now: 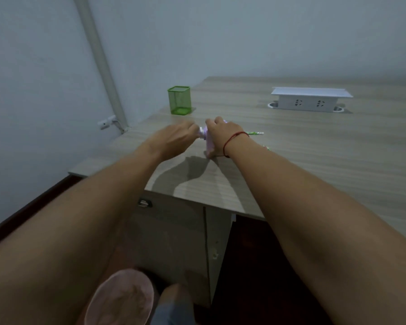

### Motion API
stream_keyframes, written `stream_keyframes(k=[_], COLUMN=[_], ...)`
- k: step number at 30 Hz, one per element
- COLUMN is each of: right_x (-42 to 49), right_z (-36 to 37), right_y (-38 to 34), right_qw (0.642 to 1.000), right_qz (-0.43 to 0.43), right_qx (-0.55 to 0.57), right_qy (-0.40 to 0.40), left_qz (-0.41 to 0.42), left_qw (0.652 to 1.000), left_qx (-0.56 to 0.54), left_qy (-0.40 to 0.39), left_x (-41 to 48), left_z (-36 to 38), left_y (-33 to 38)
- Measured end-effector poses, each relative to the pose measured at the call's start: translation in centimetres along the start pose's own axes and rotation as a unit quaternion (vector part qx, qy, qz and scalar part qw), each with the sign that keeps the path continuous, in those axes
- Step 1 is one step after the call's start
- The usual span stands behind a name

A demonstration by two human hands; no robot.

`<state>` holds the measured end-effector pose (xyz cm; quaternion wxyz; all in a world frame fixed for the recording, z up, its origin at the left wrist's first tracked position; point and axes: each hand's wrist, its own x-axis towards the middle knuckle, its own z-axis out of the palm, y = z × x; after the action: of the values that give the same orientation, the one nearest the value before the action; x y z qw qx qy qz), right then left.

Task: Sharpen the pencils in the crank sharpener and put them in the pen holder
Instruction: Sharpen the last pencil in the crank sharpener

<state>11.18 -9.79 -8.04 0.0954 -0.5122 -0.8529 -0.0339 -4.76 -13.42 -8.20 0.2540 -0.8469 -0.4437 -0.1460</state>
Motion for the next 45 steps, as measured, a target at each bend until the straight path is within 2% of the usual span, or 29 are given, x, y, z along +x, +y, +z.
stream_keyframes(k=[3,8,12,18,23,27,31,37,45], right_x=[0.1,0.3,0.2,-0.1,0.1,0.2,0.2,0.2,0.1], right_z=[0.0,0.2,0.2,0.5,0.2,-0.5,-0.8,-0.8,-0.3], right_y=[-0.1,-0.1,0.1,0.5,0.8,0.7,0.2,-0.5,0.1], right_qw=[1.0,1.0,1.0,1.0,1.0,0.999,0.999,0.999,1.0], right_qz=[0.005,0.009,0.001,-0.017,-0.028,-0.021,-0.006,0.016,-0.003], right_qx=[0.0,-0.006,-0.007,-0.006,-0.008,-0.024,-0.027,-0.029,-0.013], right_qy=[-0.015,-0.013,-0.012,0.006,-0.001,-0.025,-0.028,-0.031,-0.004], left_qz=[-0.009,-0.063,-0.131,-0.176,-0.153,-0.083,-0.053,-0.064,-0.13], left_qw=[1.0,0.993,0.973,0.951,0.968,0.993,0.998,0.996,0.977], left_qx=[-0.023,-0.054,-0.065,-0.04,0.041,0.003,-0.039,-0.057,-0.061], left_qy=[-0.012,-0.089,-0.178,-0.251,-0.193,-0.085,0.014,-0.02,-0.155], left_x=[-1.2,-1.7,-0.5,1.8,3.6,3.9,1.7,-1.1,-0.8], left_z=[0.6,2.3,2.5,2.8,2.3,0.9,0.1,0.7,2.6], left_y=[1.3,2.2,2.4,1.3,-1.0,-2.4,-1.2,1.5,2.5])
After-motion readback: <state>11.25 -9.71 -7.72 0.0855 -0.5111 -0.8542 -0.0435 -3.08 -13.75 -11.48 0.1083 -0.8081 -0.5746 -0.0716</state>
